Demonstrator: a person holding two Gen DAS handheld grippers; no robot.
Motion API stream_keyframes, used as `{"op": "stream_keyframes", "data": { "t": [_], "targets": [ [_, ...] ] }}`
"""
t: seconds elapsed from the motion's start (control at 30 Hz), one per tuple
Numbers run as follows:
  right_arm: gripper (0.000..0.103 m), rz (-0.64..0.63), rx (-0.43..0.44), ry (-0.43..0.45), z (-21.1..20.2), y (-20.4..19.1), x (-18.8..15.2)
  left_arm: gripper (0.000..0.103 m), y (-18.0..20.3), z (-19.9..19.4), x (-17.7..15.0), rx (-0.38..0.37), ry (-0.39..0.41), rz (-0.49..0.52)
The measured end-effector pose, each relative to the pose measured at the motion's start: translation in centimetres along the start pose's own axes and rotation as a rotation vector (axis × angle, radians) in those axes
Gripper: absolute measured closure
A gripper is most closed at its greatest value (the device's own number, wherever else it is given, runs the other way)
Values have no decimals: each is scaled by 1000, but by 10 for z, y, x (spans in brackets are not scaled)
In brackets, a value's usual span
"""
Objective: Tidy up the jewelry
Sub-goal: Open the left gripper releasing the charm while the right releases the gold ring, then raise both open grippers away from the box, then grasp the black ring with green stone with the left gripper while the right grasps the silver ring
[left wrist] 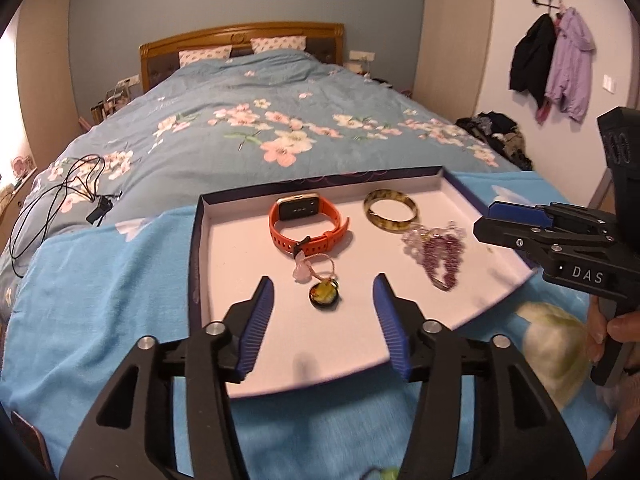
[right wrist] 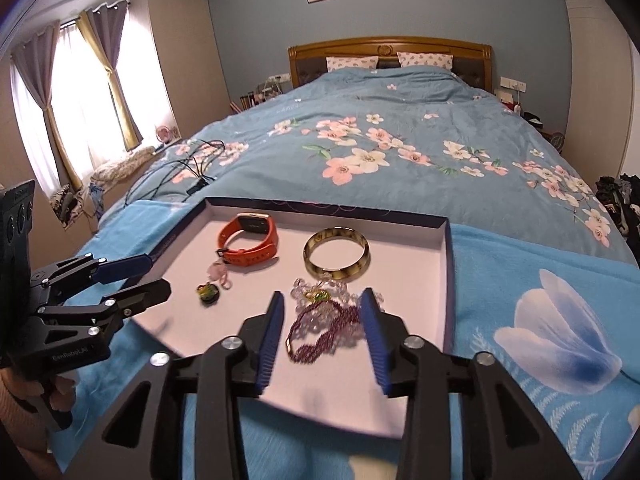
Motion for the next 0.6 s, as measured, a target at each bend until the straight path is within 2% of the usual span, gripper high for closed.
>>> {"op": "stream_keyframes", "data": {
  "t": [0.17,0.37,0.6],
  "targets": [
    [58,-11,37,-14,-26,-9,-20,43,3,-37,-11,-47,19,16],
    [57,-20,48,-69,-47,-18,-56,42,13,-71,-48,-90,-21,51],
    [57,-29,57,-118,-66,-31,-92,42,25,-88,-78,-114,-62,68]
  ]
}}
Point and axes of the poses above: each gripper's, at about its wrist camera, not at the fingertips, and z roughly the way its jaws point, y to its right, x to its top, the point moved 6 cm from there along z, roughly the way its jaws point, and after that the axes turned 11 degrees about y, right-handed, at the moved point
